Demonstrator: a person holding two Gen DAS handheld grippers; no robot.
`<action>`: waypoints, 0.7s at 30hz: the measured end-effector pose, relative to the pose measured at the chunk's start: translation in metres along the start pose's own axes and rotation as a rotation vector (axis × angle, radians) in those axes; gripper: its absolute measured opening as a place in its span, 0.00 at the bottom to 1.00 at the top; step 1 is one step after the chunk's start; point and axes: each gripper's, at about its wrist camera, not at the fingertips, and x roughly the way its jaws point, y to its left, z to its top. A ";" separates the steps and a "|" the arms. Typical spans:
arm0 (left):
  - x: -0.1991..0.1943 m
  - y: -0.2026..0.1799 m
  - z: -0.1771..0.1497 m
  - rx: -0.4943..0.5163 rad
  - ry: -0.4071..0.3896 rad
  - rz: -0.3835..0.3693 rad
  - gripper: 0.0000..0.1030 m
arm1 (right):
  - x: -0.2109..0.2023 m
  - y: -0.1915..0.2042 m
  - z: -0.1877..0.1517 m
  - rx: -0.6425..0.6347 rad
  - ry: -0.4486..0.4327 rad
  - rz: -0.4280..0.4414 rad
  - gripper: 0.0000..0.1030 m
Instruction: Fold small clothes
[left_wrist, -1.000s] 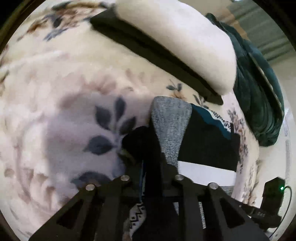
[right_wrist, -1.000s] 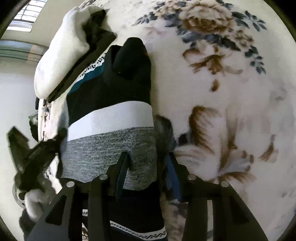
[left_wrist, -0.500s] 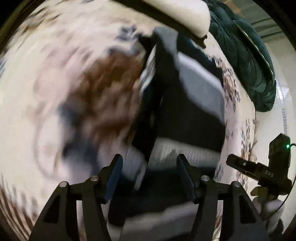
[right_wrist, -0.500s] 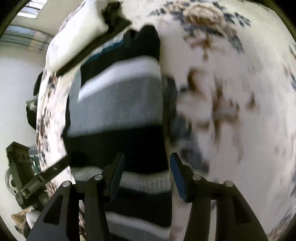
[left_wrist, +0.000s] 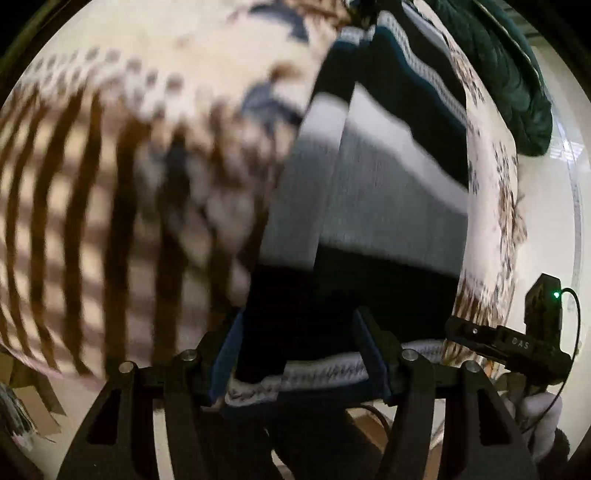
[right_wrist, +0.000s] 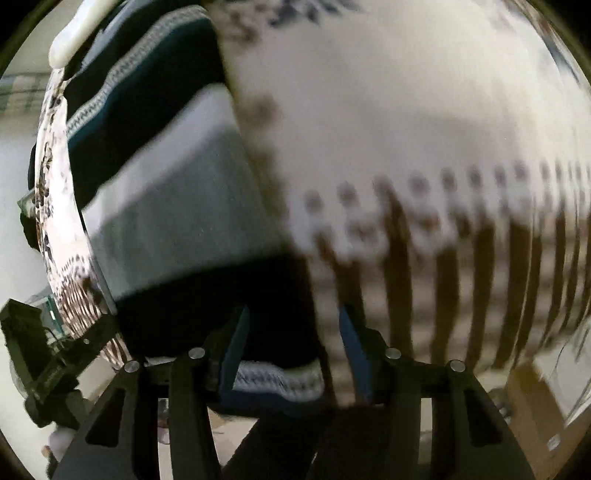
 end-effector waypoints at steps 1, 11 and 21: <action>0.002 0.001 -0.005 -0.006 0.006 0.002 0.56 | 0.005 -0.005 -0.009 0.003 0.006 0.005 0.51; 0.026 0.012 -0.032 -0.064 0.002 -0.093 0.56 | 0.058 -0.030 -0.046 0.065 0.103 0.246 0.58; -0.009 -0.003 -0.050 -0.028 -0.128 -0.177 0.14 | 0.038 -0.014 -0.069 0.083 -0.006 0.348 0.17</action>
